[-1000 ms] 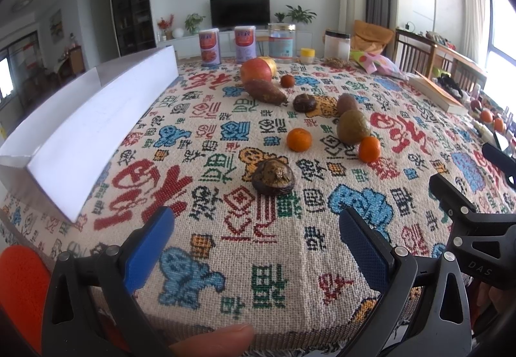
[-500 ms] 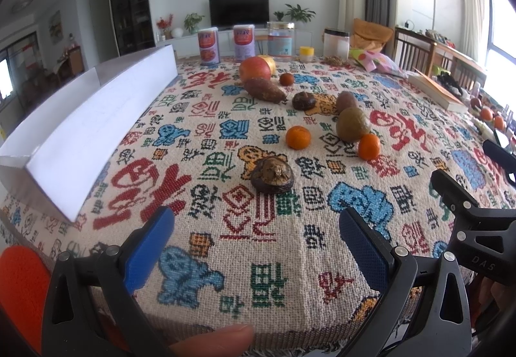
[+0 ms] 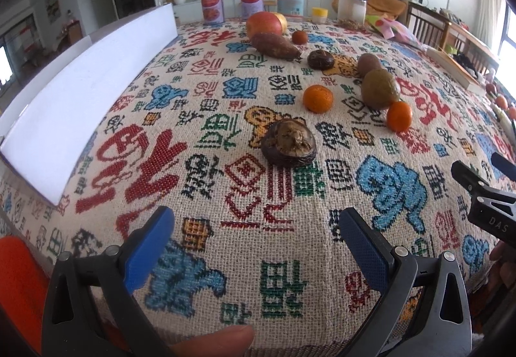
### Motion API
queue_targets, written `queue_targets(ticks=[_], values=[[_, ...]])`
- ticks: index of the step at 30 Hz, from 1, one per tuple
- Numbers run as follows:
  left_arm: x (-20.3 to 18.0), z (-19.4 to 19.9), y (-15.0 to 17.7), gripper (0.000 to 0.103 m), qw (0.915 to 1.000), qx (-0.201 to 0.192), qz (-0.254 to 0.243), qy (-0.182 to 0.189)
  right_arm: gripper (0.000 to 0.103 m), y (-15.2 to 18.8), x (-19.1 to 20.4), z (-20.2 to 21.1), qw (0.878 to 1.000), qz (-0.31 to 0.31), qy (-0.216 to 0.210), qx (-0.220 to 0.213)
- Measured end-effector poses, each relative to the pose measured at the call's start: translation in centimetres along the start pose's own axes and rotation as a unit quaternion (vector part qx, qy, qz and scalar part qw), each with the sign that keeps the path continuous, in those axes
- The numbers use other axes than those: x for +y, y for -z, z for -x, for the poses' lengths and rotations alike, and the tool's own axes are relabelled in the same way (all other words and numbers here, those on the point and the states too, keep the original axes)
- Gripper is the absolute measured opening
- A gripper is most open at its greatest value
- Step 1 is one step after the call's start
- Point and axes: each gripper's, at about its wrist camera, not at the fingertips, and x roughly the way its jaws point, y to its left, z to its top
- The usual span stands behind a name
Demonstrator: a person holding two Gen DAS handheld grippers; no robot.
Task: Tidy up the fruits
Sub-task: 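Move the left tool toward the dark mangosteen and close on it, then reposition the left tool around the mangosteen and grip it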
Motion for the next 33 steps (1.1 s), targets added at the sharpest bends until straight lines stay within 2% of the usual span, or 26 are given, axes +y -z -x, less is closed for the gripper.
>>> queue_targets(ticks=[2, 4, 11, 13, 15, 17, 21, 23, 24, 25, 26, 27, 30, 33], values=[[-0.1, -0.9, 0.2, 0.102, 0.9998, 0.016, -0.003, -0.007, 0.103, 0.1, 0.1, -0.9, 1.000, 0.004, -0.004, 0.014], [0.2, -1.0, 0.4, 0.103, 0.9998, 0.017, 0.006, 0.002, 0.103, 0.5, 0.1, -1.6, 1.000, 0.006, -0.010, 0.027], [0.8, -1.2, 0.2, 0.103, 0.9990, 0.034, 0.026, 0.011, 0.103, 0.5, 0.1, -1.8, 0.999, 0.007, -0.025, 0.031], [0.7, -1.3, -0.3, 0.102, 0.9983, 0.053, 0.019, 0.014, 0.103, 0.5, 0.0, -1.8, 0.999, 0.003, -0.030, 0.034], [0.6, -1.4, -1.3, 0.102, 0.9965, 0.072, 0.012, 0.041, 0.103, 0.3, -0.2, -2.2, 0.999, -0.001, -0.035, 0.036], [0.2, -1.5, -2.6, 0.101, 0.9949, 0.061, -0.001, 0.081, 0.103, 0.2, -0.3, -2.4, 0.999, -0.002, -0.039, 0.035], [-0.4, -2.8, -4.6, 0.100, 0.9931, 0.053, -0.023, 0.102, 0.103, 0.3, -0.1, -2.3, 0.999, 0.002, -0.037, 0.034], [-0.5, -3.5, -4.8, 0.086, 0.9931, 0.051, -0.034, 0.100, 0.103, 0.4, -0.1, -2.3, 0.999, 0.002, -0.038, 0.034], [-0.8, -3.8, -4.9, 0.072, 0.9934, 0.050, -0.047, 0.092, 0.103, 0.4, 0.0, -2.3, 0.999, 0.003, -0.038, 0.033], [-1.0, -3.8, -4.8, 0.067, 0.9941, 0.039, -0.060, 0.081, 0.103, 0.5, 0.1, -2.2, 0.999, 0.003, -0.038, 0.033], [-1.1, -3.8, -4.8, 0.061, 0.9933, 0.033, -0.069, 0.087, 0.103, 0.5, 0.1, -2.1, 0.999, 0.004, -0.037, 0.032], [-1.1, -3.6, -4.8, 0.045, 0.9928, 0.027, -0.072, 0.092, 0.103, 0.5, 0.1, -2.1, 0.999, 0.004, -0.037, 0.032], [-0.6, -3.7, -5.2, 0.045, 0.9918, 0.026, -0.076, 0.099, 0.103, 0.5, 0.1, -2.0, 0.999, 0.004, -0.037, 0.032], [0.6, -4.6, -6.8, 0.045, 0.9940, 0.015, -0.081, 0.072, 0.103, 0.5, 0.1, -2.1, 0.999, 0.004, -0.037, 0.032]])
